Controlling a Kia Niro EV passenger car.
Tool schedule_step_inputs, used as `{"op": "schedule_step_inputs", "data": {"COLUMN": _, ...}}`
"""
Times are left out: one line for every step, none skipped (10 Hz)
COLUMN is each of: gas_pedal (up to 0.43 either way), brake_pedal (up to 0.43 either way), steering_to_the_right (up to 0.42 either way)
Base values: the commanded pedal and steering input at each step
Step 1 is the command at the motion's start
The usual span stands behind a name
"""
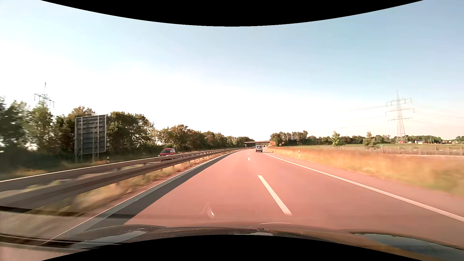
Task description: Follow the waypoints while adhering to traffic rules and regulations
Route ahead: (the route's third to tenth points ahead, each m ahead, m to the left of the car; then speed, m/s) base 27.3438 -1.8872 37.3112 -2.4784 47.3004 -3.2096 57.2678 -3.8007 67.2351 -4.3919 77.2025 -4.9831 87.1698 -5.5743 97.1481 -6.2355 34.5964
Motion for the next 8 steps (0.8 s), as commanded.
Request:
{"op": "schedule_step_inputs", "data": {"gas_pedal": 0.311, "brake_pedal": 0.006, "steering_to_the_right": 0.015}}
{"op": "schedule_step_inputs", "data": {"gas_pedal": 0.319, "brake_pedal": 0.006, "steering_to_the_right": 0.015}}
{"op": "schedule_step_inputs", "data": {"gas_pedal": 0.331, "brake_pedal": 0.006, "steering_to_the_right": 0.015}}
{"op": "schedule_step_inputs", "data": {"gas_pedal": 0.339, "brake_pedal": 0.006, "steering_to_the_right": 0.015}}
{"op": "schedule_step_inputs", "data": {"gas_pedal": 0.350, "brake_pedal": 0.006, "steering_to_the_right": 0.014}}
{"op": "schedule_step_inputs", "data": {"gas_pedal": 0.350, "brake_pedal": 0.006, "steering_to_the_right": 0.014}}
{"op": "schedule_step_inputs", "data": {"gas_pedal": 0.358, "brake_pedal": 0.006, "steering_to_the_right": 0.014}}
{"op": "schedule_step_inputs", "data": {"gas_pedal": 0.370, "brake_pedal": 0.006, "steering_to_the_right": 0.014}}
